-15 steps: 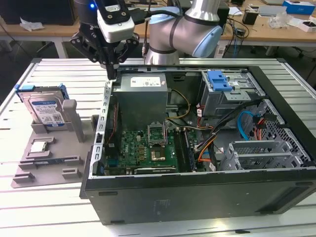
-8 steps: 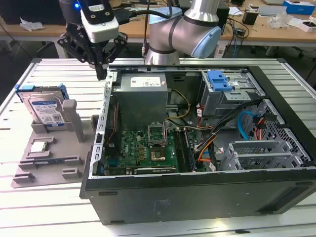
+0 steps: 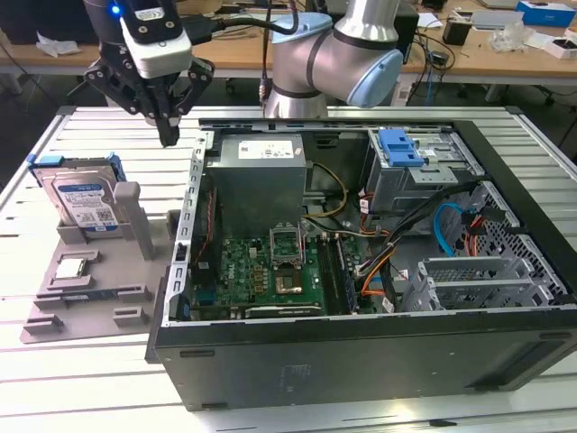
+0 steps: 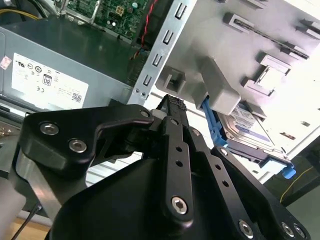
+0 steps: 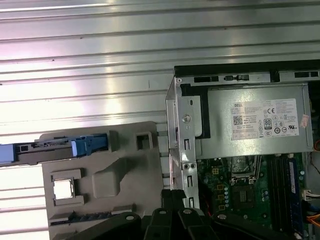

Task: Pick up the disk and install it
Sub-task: 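Reach for the disk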

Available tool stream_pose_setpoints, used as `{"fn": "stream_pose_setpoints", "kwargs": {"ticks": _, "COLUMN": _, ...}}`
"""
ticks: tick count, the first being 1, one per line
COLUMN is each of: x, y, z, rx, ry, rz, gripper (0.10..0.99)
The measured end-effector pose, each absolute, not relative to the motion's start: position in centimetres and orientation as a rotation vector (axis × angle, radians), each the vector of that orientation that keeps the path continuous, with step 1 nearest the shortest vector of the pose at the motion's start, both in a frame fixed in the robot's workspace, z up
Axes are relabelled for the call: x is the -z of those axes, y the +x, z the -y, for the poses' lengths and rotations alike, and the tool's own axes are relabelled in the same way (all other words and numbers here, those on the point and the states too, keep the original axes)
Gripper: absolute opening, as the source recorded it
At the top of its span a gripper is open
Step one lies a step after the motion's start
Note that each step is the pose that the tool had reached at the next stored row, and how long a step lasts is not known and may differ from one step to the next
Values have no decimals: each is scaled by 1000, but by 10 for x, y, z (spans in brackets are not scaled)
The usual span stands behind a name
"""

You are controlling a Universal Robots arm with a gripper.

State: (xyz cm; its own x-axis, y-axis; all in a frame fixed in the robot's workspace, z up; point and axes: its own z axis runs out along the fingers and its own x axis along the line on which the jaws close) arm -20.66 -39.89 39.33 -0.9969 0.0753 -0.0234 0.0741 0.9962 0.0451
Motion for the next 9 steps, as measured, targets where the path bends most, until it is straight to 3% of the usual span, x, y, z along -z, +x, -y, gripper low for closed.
{"fn": "stream_pose_setpoints", "kwargs": {"ticks": 9, "x": -393, "y": -231, "z": 399, "rx": -69, "ry": 117, "rz": -3114, "gripper": 106}}
